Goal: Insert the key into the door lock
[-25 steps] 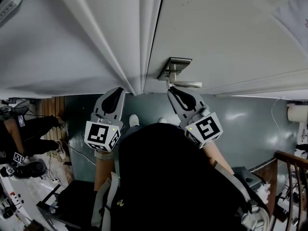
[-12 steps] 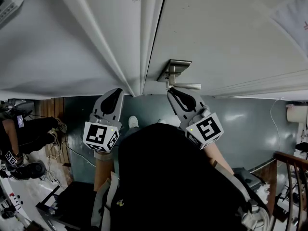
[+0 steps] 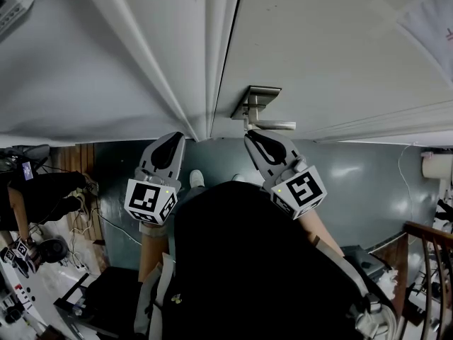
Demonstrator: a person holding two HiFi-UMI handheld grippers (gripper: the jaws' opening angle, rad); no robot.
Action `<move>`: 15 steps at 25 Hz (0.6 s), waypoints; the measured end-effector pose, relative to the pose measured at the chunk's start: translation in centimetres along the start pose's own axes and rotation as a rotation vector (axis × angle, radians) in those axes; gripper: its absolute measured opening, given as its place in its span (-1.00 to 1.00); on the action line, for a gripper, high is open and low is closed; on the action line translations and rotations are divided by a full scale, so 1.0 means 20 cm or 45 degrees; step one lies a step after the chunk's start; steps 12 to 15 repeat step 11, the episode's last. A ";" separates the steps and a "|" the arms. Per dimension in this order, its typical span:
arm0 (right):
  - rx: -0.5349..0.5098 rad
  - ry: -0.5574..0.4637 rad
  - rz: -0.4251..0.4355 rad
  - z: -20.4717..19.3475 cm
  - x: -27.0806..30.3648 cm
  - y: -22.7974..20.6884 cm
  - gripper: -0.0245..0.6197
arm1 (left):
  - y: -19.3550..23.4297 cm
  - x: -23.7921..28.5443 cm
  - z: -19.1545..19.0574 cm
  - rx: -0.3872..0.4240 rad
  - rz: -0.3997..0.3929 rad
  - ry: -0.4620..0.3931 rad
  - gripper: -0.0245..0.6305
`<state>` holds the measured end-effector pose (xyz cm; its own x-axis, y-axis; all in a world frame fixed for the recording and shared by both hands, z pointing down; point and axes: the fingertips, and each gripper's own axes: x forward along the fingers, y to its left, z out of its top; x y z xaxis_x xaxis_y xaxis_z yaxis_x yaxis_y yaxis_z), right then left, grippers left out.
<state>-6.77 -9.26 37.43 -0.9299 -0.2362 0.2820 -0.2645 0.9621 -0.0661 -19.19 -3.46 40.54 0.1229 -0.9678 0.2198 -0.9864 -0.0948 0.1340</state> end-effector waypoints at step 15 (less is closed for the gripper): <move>0.020 0.006 -0.007 -0.03 -0.02 0.00 -0.84 | -0.02 -0.01 -0.03 -0.022 -0.009 0.011 -0.89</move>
